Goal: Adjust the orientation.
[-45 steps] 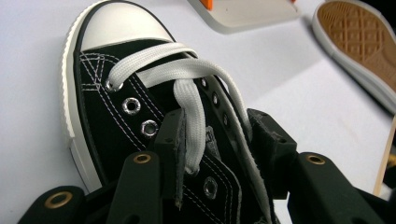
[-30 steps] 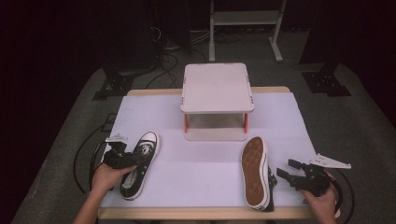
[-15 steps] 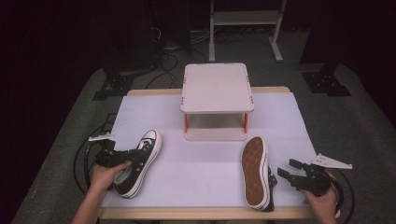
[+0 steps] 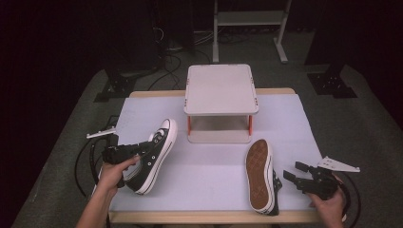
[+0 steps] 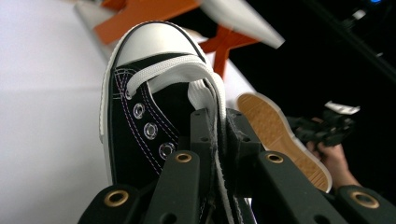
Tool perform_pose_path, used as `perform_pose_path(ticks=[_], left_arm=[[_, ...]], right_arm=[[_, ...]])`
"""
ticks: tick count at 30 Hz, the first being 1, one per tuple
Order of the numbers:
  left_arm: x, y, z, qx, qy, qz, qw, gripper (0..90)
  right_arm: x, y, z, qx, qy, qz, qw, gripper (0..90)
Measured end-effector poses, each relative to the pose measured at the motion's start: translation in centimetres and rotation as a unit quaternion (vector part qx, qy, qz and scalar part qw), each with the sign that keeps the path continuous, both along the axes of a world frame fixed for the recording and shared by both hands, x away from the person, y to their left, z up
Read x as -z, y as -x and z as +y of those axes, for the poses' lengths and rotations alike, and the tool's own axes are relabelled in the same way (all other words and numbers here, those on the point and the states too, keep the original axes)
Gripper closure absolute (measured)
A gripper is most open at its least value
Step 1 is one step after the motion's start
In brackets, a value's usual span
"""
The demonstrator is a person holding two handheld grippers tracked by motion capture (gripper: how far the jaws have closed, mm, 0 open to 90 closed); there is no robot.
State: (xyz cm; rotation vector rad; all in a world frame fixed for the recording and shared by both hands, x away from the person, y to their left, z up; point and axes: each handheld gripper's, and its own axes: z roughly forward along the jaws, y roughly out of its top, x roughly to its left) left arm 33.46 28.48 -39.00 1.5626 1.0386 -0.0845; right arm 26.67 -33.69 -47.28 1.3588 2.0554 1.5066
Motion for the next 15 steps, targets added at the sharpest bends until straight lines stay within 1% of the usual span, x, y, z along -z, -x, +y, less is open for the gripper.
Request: perform_pose_path(ticks=[5, 8, 12, 15], left_arm=[[-2.3, -0.1, -0.8, 0.007, 0.026, -0.025, 0.9993, 83.1], [-3.5, -0.1, -1.0, 0.01, 0.031, -0.038, 0.9987, 83.1], [-4.7, 0.0, -1.0, 0.006, 0.04, -0.05, 0.9979, 83.2], [-5.5, -0.1, -1.0, 0.002, 0.047, -0.056, 0.9974, 83.2]], right_arm=[[0.0, 0.0, 0.0, -0.001, -0.001, -0.001, 1.0, 23.3], [0.0, 0.0, 0.0, 0.0, 0.0, -0.001, 1.0, 23.3], [0.0, 0.0, -0.1, 0.0, -0.001, -0.001, 1.0, 23.3], [0.1, -0.1, -0.1, 0.001, -0.002, 0.002, 1.0, 23.3]])
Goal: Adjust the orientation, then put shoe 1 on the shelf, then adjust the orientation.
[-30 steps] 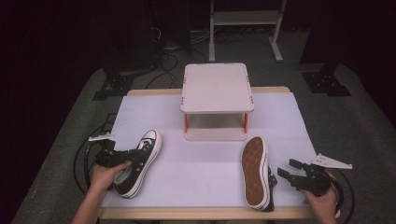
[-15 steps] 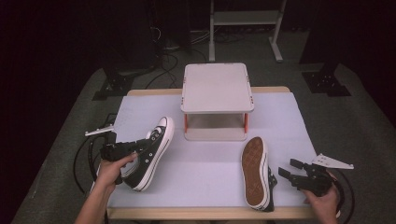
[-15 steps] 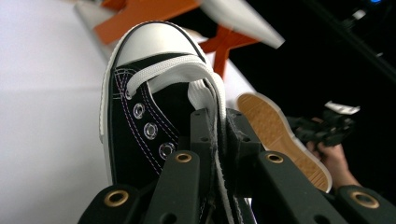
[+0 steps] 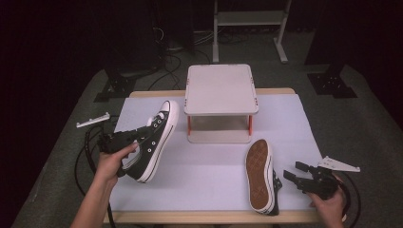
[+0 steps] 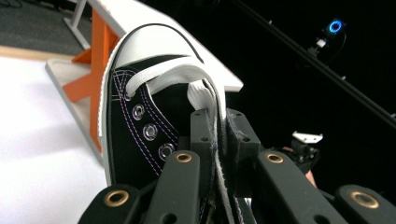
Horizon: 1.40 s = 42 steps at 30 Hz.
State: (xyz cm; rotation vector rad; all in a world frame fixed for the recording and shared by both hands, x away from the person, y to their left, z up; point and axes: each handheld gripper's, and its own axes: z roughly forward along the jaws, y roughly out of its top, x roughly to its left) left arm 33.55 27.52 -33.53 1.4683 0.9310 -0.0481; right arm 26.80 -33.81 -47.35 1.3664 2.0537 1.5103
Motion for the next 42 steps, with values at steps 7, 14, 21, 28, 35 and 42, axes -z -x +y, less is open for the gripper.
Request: perform_pose_path(ticks=[7, 14, 21, 28, 35, 42], left_arm=[[-2.4, -0.7, -0.7, -0.004, -0.007, -0.018, 0.9998, 83.2], [-4.9, -2.8, -2.2, -0.012, -0.006, -0.028, 0.9995, 83.2], [-6.9, -5.3, -3.9, -0.028, -0.005, -0.035, 0.999, 83.3], [-8.4, -7.4, -6.5, -0.038, -0.011, -0.035, 0.9986, 83.2], [-8.8, -8.9, -8.6, -0.047, -0.017, -0.025, 0.9985, 83.2], [-7.9, -10.5, -10.0, -0.058, -0.016, -0.004, 0.9982, 83.3]], right_arm=[[-0.1, -0.1, 0.2, -0.001, -0.002, -0.001, 1.0, 23.3], [0.0, -0.3, 0.2, -0.003, -0.003, 0.002, 1.0, 23.3], [0.0, -0.3, 0.3, -0.006, -0.005, -0.003, 1.0, 23.3], [-0.2, -0.3, 0.2, -0.011, -0.007, -0.007, 0.9999, 23.3], [-0.2, -0.2, 0.3, -0.018, -0.01, -0.006, 0.9998, 23.3], [-0.3, -0.2, 0.4, -0.016, -0.013, -0.006, 0.9998, 23.3]])
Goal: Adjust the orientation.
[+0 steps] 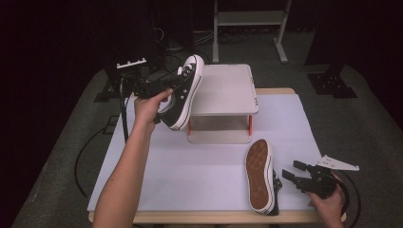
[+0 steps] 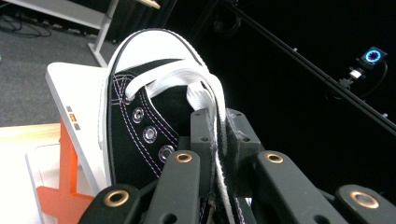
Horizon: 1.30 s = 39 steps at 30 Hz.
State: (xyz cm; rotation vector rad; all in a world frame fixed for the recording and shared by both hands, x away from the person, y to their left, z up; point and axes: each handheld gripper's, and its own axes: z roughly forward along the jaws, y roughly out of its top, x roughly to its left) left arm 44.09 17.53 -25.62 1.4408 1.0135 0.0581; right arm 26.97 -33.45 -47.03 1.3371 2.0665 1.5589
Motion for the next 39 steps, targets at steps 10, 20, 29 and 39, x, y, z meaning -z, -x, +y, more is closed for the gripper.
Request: perform_pose_path(ticks=[10, 20, 29, 39], left_arm=[[0.0, -2.3, -2.9, -0.028, -0.009, 0.024, 0.9993, 83.3], [-1.1, -4.4, -5.6, -0.058, -0.047, 0.032, 0.9967, 83.3], [-0.8, -6.1, -7.9, -0.083, -0.071, 0.044, 0.993, 83.3], [0.5, -7.6, -9.7, -0.102, -0.105, 0.071, 0.9867, 83.1]], right_arm=[[0.2, -0.2, -0.2, -0.001, -0.004, 0.001, 1.0, 23.3], [0.1, -0.1, -0.5, -0.001, -0.006, -0.005, 1.0, 23.3], [0.1, 0.1, -1.0, 0.001, -0.012, -0.007, 0.9999, 23.3], [0.1, 0.2, -0.9, 0.0, -0.012, -0.006, 0.9999, 23.3]])
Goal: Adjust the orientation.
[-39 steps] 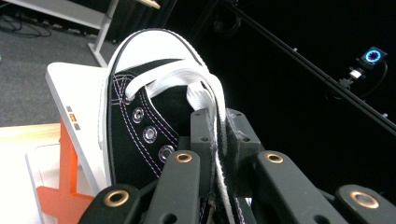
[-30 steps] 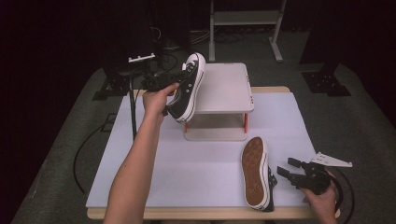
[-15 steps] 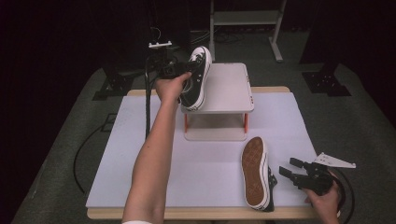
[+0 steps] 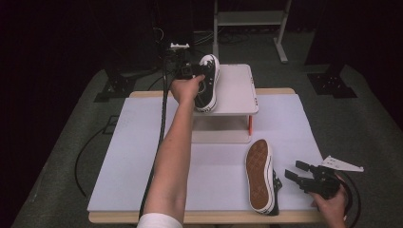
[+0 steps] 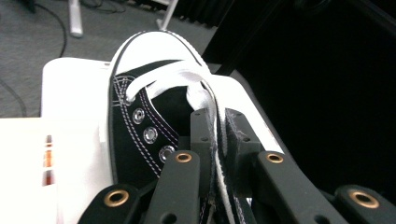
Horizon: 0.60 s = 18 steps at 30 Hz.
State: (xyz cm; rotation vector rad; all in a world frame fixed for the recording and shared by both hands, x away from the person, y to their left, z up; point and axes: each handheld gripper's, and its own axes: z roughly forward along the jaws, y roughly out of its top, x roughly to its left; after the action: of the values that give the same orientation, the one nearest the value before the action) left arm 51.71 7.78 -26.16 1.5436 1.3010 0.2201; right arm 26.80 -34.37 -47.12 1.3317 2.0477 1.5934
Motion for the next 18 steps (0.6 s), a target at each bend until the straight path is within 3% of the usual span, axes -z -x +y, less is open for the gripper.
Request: perform_pose_path(ticks=[2, 12, 18], left_arm=[[0.2, 0.0, -0.3, -0.003, 0.004, -0.008, 1.0, 83.1], [0.4, 0.2, -1.1, -0.007, -0.017, -0.012, 0.9998, 81.6], [0.6, 0.2, -1.5, -0.006, -0.017, -0.015, 0.9997, 78.9]], right_arm=[[0.0, 0.0, 0.0, -0.001, 0.0, -0.002, 1.0, 23.3], [-0.1, 0.2, 0.1, -0.002, 0.001, -0.001, 1.0, 23.3], [-0.1, 0.1, 0.2, -0.003, 0.001, 0.0, 1.0, 23.3]])
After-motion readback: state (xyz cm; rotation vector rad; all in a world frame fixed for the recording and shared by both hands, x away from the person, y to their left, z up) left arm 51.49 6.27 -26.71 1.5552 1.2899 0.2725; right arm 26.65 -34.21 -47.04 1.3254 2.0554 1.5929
